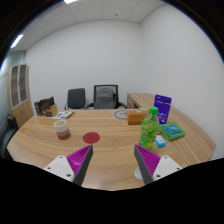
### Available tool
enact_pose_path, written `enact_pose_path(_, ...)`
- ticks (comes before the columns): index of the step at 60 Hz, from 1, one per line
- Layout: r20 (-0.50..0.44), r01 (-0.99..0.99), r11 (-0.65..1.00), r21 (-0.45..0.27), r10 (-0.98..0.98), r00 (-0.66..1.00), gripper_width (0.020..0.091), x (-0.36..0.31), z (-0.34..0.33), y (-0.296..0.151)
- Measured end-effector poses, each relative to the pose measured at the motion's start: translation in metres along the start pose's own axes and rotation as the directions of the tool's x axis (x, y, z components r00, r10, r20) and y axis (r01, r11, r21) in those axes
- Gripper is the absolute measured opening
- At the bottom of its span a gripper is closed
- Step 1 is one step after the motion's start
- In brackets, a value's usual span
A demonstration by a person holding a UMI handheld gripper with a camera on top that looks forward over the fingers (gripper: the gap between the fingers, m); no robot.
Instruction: Pour water
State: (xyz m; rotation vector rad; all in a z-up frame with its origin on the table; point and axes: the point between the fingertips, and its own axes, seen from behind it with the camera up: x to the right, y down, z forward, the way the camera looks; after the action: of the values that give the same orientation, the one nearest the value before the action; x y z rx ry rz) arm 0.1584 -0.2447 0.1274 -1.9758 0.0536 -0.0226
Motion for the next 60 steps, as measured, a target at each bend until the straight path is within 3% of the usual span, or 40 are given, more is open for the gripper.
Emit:
enact_pose_path(13, -0.099, -0.054, 0.998, 0.013, 0.055, 0.994, 0.0840, 0.112, 0.058, 0.018)
enact_pose_path(29, -0.048, 0.000, 0.994, 0.105, 0.005, 0.999, 0.0834, 0.135, 0.138, -0.011)
enact_pose_path(32, -0.034, 0.007, 0.992, 0.126, -0.002, 0.999, 0.0786, 0.131, 0.147, -0.015)
enact_pose_path(39, -0.046, 0.015, 0.990, 0.138, -0.008, 0.999, 0.0548, 0.135, 0.161, -0.011)
enact_pose_path(47, -0.059, 0.013, 0.987, 0.163, -0.004, 0.998, 0.0472, 0.133, 0.156, -0.012)
enact_pose_path(53, -0.062, 0.051, 0.983, 0.179, -0.040, 0.997, 0.0373, 0.131, 0.156, -0.015)
enact_pose_path(60, -0.066, 0.078, 0.982, 0.174, -0.068, 0.996, 0.0365, 0.129, 0.160, -0.015)
